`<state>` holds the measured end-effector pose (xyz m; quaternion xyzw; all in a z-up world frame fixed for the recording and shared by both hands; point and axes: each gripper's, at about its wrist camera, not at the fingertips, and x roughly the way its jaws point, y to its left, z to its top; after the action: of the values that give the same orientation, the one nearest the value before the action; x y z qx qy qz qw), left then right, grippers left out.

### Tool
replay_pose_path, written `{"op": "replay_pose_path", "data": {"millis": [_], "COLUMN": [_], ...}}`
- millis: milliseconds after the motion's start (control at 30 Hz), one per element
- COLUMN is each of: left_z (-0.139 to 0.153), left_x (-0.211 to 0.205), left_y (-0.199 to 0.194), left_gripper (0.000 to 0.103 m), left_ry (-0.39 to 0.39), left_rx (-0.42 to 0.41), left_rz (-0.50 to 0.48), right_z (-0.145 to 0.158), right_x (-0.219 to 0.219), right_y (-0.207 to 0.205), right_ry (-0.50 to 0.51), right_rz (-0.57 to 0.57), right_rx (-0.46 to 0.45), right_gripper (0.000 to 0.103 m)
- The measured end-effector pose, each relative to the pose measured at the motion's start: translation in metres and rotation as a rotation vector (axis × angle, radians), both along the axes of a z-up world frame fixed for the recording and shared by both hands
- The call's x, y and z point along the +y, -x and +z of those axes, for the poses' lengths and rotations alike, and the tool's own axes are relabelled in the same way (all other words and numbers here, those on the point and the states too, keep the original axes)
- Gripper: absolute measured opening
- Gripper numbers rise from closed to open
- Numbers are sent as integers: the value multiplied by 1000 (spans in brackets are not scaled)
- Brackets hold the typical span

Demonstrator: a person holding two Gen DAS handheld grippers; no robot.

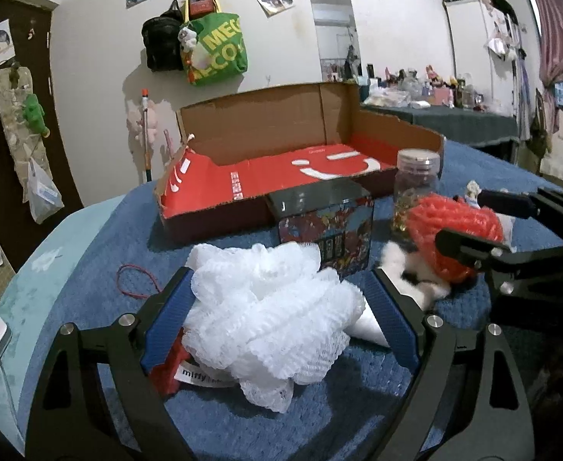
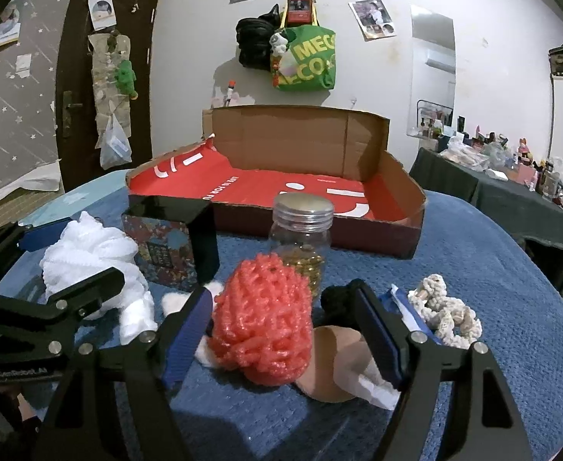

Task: Organize soft objects
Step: 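Grasp the white mesh bath pouf with the left tool while the right tool grasps the red mesh ball, then lift and carry the pouf and red mesh ball with both tools over the red box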

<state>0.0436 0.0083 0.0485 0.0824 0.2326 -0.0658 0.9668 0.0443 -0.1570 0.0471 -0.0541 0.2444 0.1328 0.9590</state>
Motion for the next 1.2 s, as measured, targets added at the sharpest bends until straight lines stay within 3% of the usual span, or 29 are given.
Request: {"op": "replay_pose_path", "data": {"millis": [100,167,200,233,267,333,567,933,1200], "left_z": [-4,-6,-7,-7,-8,-9,1,10,17], "left_x": [1,1,0,-1,-2,-4,2,2,-1], "left_y": [-1,-3,-4,-5,-5,-5,4,11,15], "left_gripper": [89,87,82,71,67,60,42,31,29], "left_ry": [-15,-24,-31,-43,-50,-84,-55,-20,-23], "left_rx": [25,42,53,63,64,57,32,22,8], "left_rz": [3,7,5,4,4,17,22,7,-2], "right_z": [-3,-6,-7,-8,-9,-9,6,16,18], "right_x": [2,3,4,5,7,10,5,-1,-7], "right_y": [-1,-2,-2,-2,-1,3,14,18,20], "right_ry": [7,6,7,12,23,37,-6,-27,-39], "right_rz": [12,24,32,37,45,56,60,44,37], "right_rx": [11,27,31,32,33,13,-33,-49,-60], "right_gripper": [65,61,57,52,45,42,40,40,40]}}
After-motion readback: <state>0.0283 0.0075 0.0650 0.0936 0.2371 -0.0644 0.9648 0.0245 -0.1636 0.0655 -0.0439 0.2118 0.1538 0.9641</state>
